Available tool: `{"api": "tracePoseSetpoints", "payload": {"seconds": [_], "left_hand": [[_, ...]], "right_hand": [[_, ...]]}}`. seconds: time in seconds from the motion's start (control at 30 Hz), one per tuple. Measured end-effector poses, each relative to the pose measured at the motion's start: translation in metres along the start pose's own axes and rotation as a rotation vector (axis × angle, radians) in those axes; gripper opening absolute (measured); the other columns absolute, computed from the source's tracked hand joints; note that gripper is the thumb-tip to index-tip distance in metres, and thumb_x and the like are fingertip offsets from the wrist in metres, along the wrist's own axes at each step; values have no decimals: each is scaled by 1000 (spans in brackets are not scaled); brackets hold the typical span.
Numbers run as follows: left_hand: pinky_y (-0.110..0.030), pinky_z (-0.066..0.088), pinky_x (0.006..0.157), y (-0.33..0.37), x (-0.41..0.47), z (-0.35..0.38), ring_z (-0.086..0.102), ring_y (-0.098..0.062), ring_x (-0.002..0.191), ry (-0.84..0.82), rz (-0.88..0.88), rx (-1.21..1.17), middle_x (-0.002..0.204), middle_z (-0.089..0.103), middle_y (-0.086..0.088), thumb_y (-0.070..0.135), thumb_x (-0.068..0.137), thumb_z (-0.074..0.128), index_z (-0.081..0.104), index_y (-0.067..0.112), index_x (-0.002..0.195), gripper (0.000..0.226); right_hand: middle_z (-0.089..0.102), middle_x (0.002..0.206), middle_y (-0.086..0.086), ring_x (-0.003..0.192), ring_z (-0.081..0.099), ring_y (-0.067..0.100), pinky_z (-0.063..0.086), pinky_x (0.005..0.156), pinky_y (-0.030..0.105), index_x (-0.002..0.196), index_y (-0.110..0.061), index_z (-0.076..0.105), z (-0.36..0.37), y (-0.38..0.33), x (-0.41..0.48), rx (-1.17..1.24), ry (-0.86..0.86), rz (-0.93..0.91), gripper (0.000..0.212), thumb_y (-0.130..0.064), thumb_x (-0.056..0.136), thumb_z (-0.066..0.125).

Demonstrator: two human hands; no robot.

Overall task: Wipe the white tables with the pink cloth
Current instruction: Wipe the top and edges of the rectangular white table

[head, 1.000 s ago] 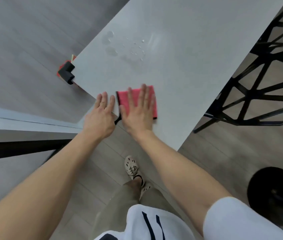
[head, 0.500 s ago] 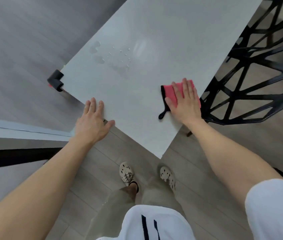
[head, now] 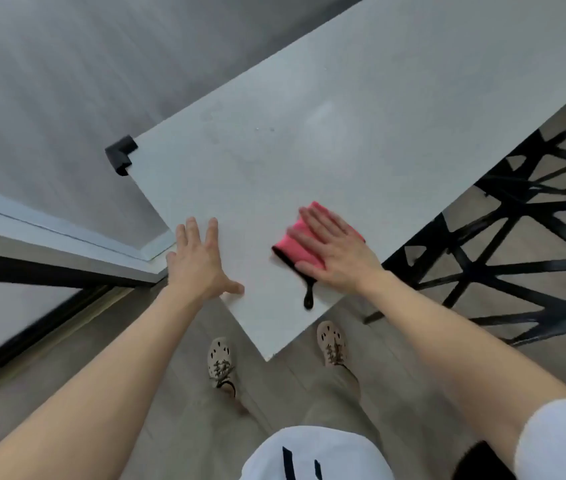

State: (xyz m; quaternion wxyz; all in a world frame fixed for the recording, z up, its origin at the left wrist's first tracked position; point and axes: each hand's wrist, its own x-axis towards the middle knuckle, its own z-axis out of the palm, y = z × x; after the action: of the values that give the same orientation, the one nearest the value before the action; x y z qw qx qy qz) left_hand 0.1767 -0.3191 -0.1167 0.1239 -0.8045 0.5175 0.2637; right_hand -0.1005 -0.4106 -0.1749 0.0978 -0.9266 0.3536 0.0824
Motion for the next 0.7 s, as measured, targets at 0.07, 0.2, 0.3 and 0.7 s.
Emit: {"api": "tracePoseSetpoints", "payload": {"seconds": [0.07, 0.2, 0.3, 0.7], "left_hand": [[-63, 30, 128, 4, -1, 5, -10, -34, 167, 35, -51, -68, 180, -12, -10, 64, 55, 101, -1, 28, 172, 159], [-55, 23, 133, -4, -4, 12, -13, -23, 168, 68, -65, -126, 182, -13, 0, 64, 54, 101, -2, 30, 174, 162], [-50, 19, 135, -4, -3, 11, -14, -19, 167, 68, -76, -138, 181, -15, 3, 65, 51, 102, -5, 27, 173, 167], [-50, 39, 126, 9, -6, 1, -19, -18, 167, 47, -131, -136, 180, -20, 4, 58, 55, 103, -8, 27, 172, 164]], "right_hand": [[-16, 181, 4, 165, -24, 18, -7, 136, 45, 172, -42, -5, -14, 67, 19, 22, 17, 250, 77, -78, 107, 14], [-10, 181, 16, 168, -14, 31, 0, 135, 54, 175, -29, 0, -20, 85, 61, 108, 106, 695, 83, -72, 105, 2], [-12, 179, 23, 167, -13, 40, 1, 134, 59, 175, -22, -2, -6, -2, 57, 114, 143, 443, 79, -64, 110, 14], [-1, 182, 10, 169, -6, 28, -1, 136, 48, 174, -38, 13, -61, 103, 193, 6, 49, 39, 79, -75, 105, 24]]}}
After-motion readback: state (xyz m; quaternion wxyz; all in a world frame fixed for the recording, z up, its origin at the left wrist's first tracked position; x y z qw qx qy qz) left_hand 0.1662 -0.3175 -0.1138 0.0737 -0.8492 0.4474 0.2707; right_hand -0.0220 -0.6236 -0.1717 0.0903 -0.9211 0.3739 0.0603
